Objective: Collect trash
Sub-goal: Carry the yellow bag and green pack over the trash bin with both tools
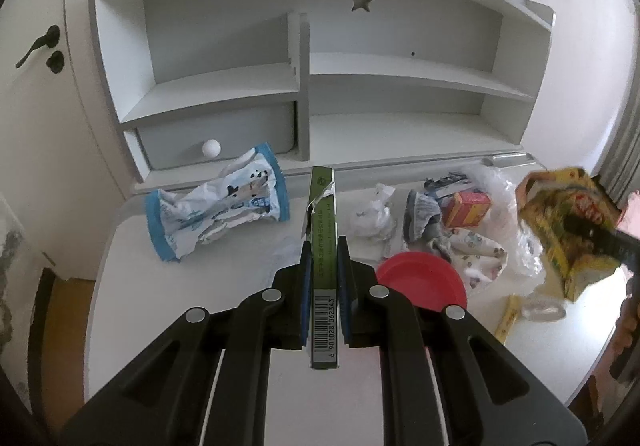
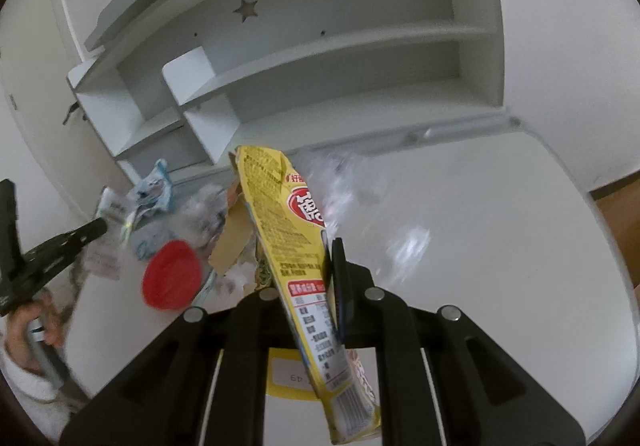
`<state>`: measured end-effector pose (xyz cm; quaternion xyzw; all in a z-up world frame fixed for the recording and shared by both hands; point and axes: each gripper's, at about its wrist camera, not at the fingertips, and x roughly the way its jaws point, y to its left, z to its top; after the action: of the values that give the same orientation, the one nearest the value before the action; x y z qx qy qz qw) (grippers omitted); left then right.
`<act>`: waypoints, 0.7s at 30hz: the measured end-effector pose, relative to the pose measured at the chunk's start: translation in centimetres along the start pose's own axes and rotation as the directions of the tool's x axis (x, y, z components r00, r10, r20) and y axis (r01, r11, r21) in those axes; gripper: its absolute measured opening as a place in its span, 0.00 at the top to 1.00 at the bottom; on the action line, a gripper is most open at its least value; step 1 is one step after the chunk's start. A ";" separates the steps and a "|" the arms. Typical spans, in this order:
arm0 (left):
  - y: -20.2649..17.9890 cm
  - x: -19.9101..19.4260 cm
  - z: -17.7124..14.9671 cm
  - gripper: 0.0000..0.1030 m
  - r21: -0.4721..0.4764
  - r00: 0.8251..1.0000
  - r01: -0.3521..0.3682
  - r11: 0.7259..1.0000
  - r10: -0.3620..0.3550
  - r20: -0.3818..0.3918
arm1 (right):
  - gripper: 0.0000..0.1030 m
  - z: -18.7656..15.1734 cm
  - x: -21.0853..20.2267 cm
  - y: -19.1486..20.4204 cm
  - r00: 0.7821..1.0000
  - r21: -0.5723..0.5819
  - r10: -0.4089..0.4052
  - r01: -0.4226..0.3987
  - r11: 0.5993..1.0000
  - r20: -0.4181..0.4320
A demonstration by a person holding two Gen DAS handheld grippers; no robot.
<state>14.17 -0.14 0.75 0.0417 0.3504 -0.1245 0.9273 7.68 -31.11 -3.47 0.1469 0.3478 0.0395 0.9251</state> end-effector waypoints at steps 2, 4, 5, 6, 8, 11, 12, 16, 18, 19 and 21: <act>0.1 -0.2 -0.1 0.90 -0.016 1.000 0.019 1.000 -0.019 0.002 | 0.89 0.5 0.4 -0.1 1.000 -0.013 -0.024 0.024 1.000 0.012; -0.1 -0.5 -0.1 0.90 -0.012 1.000 0.022 1.000 -0.022 0.009 | 0.89 1.2 0.3 -0.3 0.999 -0.013 -0.035 0.036 0.999 0.034; -0.2 -0.7 -0.1 0.90 -0.005 1.000 0.020 1.000 -0.020 0.012 | 0.89 1.7 0.1 -0.2 0.997 -0.018 -0.049 0.050 0.999 0.055; -0.3 -0.8 -0.1 0.90 -0.003 1.000 0.023 1.000 -0.023 0.013 | 0.89 2.3 -0.2 -0.1 0.994 -0.028 -0.070 0.073 0.997 0.080; -0.3 -1.0 0.1 0.90 -0.004 1.000 0.023 1.000 -0.023 0.018 | 0.89 3.4 0.1 0.5 0.987 -0.086 -0.130 0.138 0.987 0.099; -0.4 -1.4 0.2 0.90 -0.012 1.000 0.018 1.000 -0.017 0.026 | 0.89 4.0 1.6 1.1 0.983 -0.157 -0.172 0.181 0.971 0.067; -0.4 -1.5 0.2 0.90 -0.016 0.999 0.017 1.000 -0.016 0.028 | 0.89 4.1 1.5 0.9 0.984 -0.152 -0.167 0.176 0.973 0.068; -0.6 -1.8 0.1 0.90 -0.019 0.999 0.020 1.000 -0.019 0.025 | 0.89 4.4 2.1 -0.3 0.978 -0.153 -0.202 0.208 0.966 0.055; -1.1 -2.2 0.3 0.90 -0.014 0.999 0.023 1.000 -0.022 0.034 | 0.89 4.5 2.0 -2.0 0.994 -0.064 -0.111 0.112 0.992 0.013; -1.4 -2.6 0.4 0.90 -0.011 0.999 0.026 1.000 -0.026 0.043 | 0.89 4.6 1.4 -2.9 0.998 -0.021 -0.062 0.062 0.998 0.016; -2.3 -3.4 1.1 0.90 -0.003 0.996 0.043 0.999 -0.043 0.072 | 0.89 5.0 -0.2 -4.7 0.991 0.106 0.126 -0.129 0.986 0.034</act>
<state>11.77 -1.81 3.84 0.0278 0.3180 -0.1451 0.9365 10.69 -36.83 -1.13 0.2191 0.3266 0.0775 0.9161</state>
